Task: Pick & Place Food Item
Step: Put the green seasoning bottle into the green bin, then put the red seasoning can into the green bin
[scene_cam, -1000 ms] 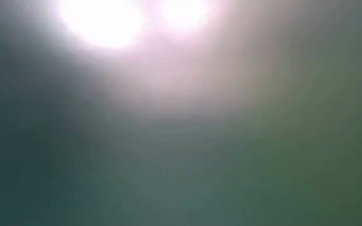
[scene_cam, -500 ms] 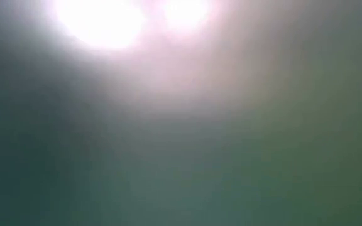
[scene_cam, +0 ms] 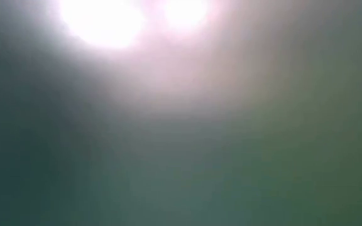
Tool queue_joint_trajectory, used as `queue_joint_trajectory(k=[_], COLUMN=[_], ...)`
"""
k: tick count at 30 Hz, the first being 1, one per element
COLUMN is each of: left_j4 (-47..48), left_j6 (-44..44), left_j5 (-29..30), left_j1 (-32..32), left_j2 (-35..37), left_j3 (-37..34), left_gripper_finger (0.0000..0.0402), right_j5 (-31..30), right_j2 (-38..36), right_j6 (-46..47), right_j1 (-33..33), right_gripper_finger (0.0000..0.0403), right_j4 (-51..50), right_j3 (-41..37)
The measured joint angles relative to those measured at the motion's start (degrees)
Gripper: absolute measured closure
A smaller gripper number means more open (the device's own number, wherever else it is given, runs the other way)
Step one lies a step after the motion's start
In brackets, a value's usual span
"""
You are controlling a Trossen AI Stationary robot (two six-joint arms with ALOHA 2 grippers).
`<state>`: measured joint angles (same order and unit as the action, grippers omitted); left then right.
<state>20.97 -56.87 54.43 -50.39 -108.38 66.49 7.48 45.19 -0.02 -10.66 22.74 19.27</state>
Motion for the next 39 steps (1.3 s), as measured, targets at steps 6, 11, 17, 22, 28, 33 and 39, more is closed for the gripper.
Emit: queue_joint_trajectory(k=[6, 11, 17, 22, 28, 33, 39], left_j4=[0.05, 0.11, 0.82, 2.62, 7.71, 17.89, 29.34], left_j6=[2.97, 3.28, 3.06, 2.87, -0.41, -12.14, -24.93], left_j5=[0.01, 0.01, 0.05, 0.49, 1.28, -2.10, -15.23], left_j1=[-0.04, -0.04, -0.01, 0.63, 2.66, 6.94, 17.40], left_j2=[1.36, 3.14, 6.89, 11.05, 16.47, 20.87, 25.65], left_j3=[1.94, 3.46, 3.69, 3.73, 3.73, 3.71, 3.69], left_gripper_finger=[0.0064, 0.0064, 0.0064, 0.0064, 0.0064, 0.0064, 0.0064], right_j5=[-0.01, 0.00, 0.00, 0.00, -0.01, 0.01, 0.00], right_j2=[0.00, 0.00, 0.00, 0.00, 0.00, 0.00, 0.00], right_j6=[0.01, 0.00, -0.01, 0.00, -0.01, 0.00, -0.01], right_j1=[0.02, 0.00, 0.02, 0.00, 0.00, 0.02, 0.00], right_gripper_finger=[0.0181, 0.0181, 0.0181, 0.0181, 0.0181, 0.0181, 0.0181], right_j4=[0.02, 0.02, 0.01, 0.00, 0.00, 0.00, 0.01], right_j3=[0.00, 0.00, 0.00, 0.00, 0.00, 0.00, 0.00])
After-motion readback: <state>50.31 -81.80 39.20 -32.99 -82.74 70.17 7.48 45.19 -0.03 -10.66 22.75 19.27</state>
